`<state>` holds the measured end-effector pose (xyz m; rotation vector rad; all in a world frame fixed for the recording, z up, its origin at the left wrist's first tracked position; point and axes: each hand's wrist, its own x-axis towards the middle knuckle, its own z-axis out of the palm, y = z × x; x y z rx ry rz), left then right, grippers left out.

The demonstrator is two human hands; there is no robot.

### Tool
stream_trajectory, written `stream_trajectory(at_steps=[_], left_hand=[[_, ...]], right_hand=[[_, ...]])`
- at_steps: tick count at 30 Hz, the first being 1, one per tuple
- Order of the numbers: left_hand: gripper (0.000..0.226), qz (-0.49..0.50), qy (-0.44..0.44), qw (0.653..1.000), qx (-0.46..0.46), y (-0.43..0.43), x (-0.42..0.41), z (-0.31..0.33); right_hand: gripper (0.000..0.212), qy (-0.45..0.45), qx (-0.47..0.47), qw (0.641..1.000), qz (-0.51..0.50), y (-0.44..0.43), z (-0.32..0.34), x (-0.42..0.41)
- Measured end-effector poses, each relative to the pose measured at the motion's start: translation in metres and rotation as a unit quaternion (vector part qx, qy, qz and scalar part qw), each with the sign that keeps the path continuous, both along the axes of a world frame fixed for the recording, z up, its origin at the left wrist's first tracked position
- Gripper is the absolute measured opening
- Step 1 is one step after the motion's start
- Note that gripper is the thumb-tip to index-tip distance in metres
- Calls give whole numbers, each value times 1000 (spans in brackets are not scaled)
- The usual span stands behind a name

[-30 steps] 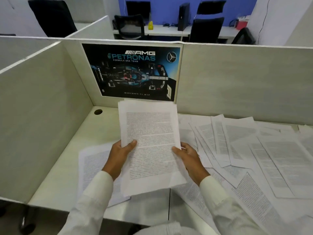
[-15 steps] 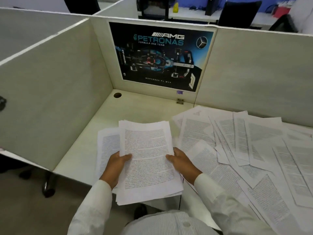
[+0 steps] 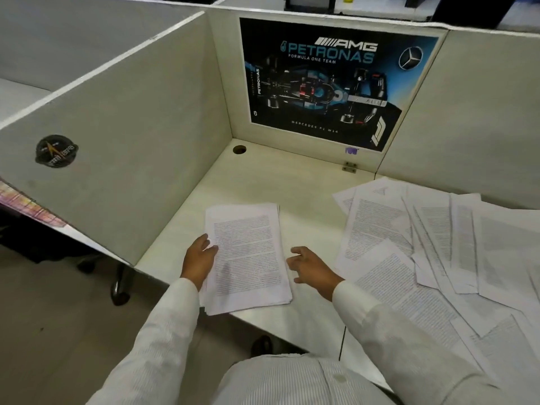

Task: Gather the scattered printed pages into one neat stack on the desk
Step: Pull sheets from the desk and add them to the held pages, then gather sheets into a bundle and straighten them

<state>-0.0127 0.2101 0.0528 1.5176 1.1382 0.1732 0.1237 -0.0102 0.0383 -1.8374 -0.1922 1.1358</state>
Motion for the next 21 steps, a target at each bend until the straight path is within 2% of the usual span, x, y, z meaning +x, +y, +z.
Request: stream_trajectory(at_steps=[7, 10, 13, 17, 21], left_hand=[[38, -53, 18, 998, 24, -13, 7, -17], [31, -83, -1, 997, 3, -34, 22, -26], [26, -115, -19, 993, -31, -64, 40, -33], [21, -189, -18, 980, -60, -102, 65, -45], [23, -266, 6, 962, -60, -128, 89, -53]], right_hand=[[37, -3, 7, 992, -129, -46, -19, -12], [34, -100, -24, 972, -213, -81, -26, -20], [42, -204, -75, 944, -246, -118, -34, -32], [68, -293, -189, 919, -184, -163, -45, -49], [91, -308, -300, 901, -57, -194, -62, -61]])
